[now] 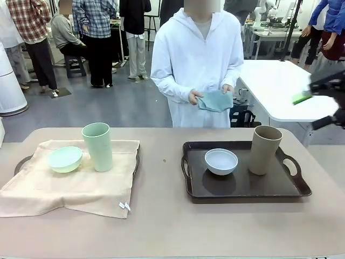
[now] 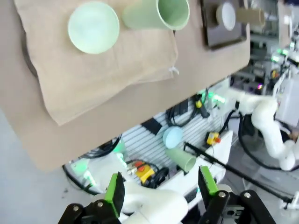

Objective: Set up a tray with a mat and arrange the tableware.
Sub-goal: Pick up the Picnic Bowl and Reusable plastic cup from the Handle tray in front of the human's position and hold them in the air.

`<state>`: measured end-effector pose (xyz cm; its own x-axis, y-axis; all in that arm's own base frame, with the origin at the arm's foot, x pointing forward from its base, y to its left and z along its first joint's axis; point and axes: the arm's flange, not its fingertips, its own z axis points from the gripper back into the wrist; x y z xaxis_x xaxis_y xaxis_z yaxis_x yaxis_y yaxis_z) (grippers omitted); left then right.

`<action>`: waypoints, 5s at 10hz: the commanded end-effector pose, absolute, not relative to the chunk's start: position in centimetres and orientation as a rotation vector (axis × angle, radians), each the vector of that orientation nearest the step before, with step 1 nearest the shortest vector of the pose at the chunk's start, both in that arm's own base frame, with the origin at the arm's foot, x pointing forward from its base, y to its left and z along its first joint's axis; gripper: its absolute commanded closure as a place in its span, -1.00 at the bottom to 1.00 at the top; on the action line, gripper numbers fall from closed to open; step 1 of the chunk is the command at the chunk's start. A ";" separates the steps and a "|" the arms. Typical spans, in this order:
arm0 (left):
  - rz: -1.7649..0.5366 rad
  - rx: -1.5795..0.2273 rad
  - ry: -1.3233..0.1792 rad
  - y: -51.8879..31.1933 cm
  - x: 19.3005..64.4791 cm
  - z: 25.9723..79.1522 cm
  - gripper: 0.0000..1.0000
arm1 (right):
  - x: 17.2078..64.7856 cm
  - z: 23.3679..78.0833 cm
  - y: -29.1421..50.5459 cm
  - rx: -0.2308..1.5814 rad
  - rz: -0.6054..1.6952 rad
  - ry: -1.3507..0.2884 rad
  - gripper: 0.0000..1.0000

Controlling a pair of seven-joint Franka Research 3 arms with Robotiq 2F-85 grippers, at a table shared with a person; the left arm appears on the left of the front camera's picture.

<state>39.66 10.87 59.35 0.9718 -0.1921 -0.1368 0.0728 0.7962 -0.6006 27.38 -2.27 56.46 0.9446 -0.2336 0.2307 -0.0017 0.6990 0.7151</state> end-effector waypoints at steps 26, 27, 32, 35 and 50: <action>-0.189 -1.442 0.103 21.0 37.9 48.2 -0.67 | 20.9 49.2 -23.3 1.489 -0.319 -0.387 -1.00; -0.189 -1.442 0.103 21.0 37.9 48.2 -0.67 | 20.9 49.2 -23.3 1.489 -0.319 -0.387 -1.00; -0.194 -1.440 0.110 20.8 37.9 48.2 -0.67 | 20.9 49.2 -23.2 1.472 -0.337 -0.364 -1.00; -0.293 -1.228 0.105 15.3 40.7 53.7 -0.67 | 24.0 52.3 -22.8 1.092 -0.235 -0.385 -1.00; -0.187 -0.431 0.364 -25.5 42.8 56.2 -0.67 | 33.6 49.3 -14.0 0.802 0.613 -0.166 -1.00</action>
